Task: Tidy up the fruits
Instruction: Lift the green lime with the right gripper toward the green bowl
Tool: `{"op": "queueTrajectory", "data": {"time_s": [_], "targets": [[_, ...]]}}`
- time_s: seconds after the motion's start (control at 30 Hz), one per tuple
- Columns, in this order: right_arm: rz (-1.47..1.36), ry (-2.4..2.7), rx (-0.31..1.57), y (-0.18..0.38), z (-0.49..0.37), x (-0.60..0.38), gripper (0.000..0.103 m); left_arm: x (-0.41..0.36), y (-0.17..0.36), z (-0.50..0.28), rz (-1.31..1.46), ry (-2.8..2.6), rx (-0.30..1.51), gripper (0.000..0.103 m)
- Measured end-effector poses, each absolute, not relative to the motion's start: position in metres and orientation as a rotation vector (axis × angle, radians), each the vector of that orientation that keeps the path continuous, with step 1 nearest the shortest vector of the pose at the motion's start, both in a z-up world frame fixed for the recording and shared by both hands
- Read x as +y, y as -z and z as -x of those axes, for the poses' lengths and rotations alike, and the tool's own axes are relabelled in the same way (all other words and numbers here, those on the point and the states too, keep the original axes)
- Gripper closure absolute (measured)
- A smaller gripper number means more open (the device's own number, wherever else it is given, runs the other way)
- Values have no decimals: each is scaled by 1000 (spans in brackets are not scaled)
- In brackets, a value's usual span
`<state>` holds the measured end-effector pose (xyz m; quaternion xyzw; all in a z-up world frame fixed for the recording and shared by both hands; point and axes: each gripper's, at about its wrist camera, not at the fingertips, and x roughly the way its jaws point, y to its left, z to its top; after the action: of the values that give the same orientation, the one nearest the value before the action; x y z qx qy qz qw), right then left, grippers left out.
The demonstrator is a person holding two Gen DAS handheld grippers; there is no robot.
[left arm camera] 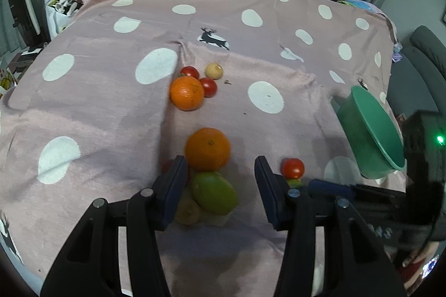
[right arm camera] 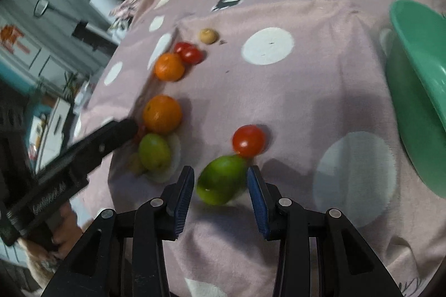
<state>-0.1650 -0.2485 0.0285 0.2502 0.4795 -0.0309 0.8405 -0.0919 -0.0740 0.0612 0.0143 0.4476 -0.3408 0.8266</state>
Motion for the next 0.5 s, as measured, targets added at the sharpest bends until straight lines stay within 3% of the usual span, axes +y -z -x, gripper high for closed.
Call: {"op": "queueTrajectory", "data": {"time_s": [0.27,0.4,0.43,0.5], "targets": [[-586,74,982,-29,168,-264,63,-90,-57,107,-37,830,1014,55],[-620,42,978,-25,167,-266,63,-103,-52,118,-84,874,1035,63],[-627,33,982,-23,165,-266,63,-106,-50,121,-95,878,1039,70],[-651,22,981,-21,164,-266,63,-110,-47,123,-107,882,1053,71]]}}
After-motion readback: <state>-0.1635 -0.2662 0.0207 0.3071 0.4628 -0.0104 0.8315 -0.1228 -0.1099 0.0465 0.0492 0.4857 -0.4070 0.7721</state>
